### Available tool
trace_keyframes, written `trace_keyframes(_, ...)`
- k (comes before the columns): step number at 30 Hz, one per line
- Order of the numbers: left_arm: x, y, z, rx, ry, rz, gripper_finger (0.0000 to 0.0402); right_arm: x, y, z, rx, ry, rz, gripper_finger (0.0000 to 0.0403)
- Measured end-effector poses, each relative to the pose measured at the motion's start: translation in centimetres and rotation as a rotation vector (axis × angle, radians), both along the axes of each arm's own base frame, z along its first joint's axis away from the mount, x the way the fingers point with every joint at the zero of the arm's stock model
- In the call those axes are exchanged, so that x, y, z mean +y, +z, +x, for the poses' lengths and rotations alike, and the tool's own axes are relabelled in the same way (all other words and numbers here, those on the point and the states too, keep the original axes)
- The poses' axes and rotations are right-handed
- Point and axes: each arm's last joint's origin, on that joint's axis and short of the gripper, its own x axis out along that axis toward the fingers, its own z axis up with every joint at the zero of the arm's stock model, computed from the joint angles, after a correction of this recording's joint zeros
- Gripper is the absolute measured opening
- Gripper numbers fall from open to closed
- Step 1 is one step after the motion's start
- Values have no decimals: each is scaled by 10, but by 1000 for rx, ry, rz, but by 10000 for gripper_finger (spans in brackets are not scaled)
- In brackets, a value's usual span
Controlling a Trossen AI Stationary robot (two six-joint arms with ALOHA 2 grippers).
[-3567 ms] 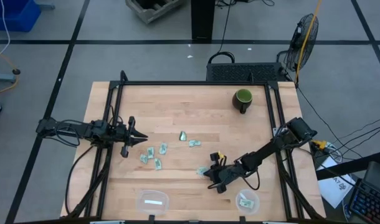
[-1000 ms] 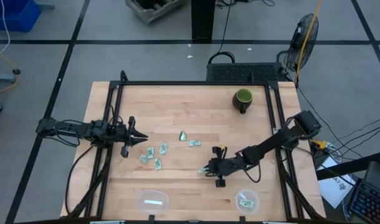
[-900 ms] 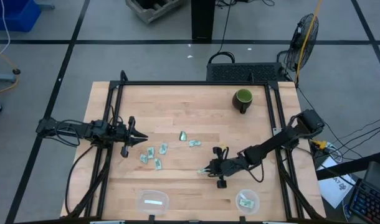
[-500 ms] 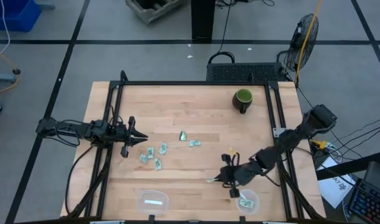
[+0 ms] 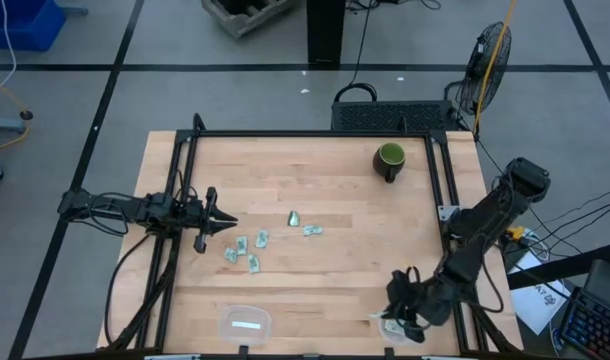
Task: Pick and place Stevia / Truvia into bins
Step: Put the stevia packet into the right transparent container
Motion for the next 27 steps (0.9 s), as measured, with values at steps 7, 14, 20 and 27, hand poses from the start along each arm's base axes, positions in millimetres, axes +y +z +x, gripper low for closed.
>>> trace_keyframes(7,0,0,0,-1,0,0,58,16,-11,-21,163,-117,122,4)
trace_keyframes(14,0,0,0,0,0,0,58,15,-28,-35,315,-245,91,6)
trace_keyframes(20,0,0,0,0,0,0,58,18,-26,-35,299,-232,110,35)
trace_keyframes(27,0,0,0,0,1,0,58,18,-26,-35,299,-236,115,93)
